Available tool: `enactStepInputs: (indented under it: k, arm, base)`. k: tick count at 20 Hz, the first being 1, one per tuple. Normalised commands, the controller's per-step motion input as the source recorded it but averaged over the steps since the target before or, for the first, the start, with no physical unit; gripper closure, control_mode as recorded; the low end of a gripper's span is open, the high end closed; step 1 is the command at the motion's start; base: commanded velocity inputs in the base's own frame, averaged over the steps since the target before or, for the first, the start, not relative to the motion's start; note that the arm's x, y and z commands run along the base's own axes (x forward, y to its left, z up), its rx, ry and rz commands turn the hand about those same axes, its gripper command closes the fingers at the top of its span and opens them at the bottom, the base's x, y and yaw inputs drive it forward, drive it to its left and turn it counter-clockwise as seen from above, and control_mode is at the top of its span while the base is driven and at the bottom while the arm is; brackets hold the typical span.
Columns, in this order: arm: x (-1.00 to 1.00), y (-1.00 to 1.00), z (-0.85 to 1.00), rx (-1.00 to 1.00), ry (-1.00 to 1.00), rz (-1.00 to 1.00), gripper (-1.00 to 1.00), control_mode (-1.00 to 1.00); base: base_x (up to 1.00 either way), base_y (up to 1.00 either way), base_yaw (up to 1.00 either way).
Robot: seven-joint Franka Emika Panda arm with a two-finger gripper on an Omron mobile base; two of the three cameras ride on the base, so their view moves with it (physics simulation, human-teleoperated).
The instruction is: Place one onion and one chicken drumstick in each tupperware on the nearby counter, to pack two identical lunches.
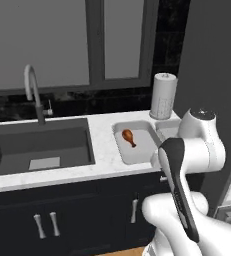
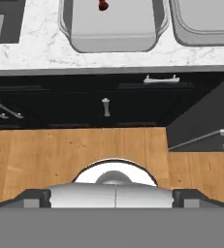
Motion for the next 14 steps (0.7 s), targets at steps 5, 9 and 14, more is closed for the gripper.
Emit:
enactStepInputs:
  k: [5,9,14]
  arm:
    - [0.00,0.00,0.00,0.00,0.00,0.00,-1.00,1.00]
    - [0.00,0.00,0.00,0.00,0.00,0.00,-1.00,1.00]
    - [0.00,0.00,0.00,0.00,0.00,0.00,-1.00,1.00]
  base:
    - [-0.90,-0.71,-0.03]
    - [-0.31,-1.00,-0.06]
    - [-0.01,-1.00,-0.02]
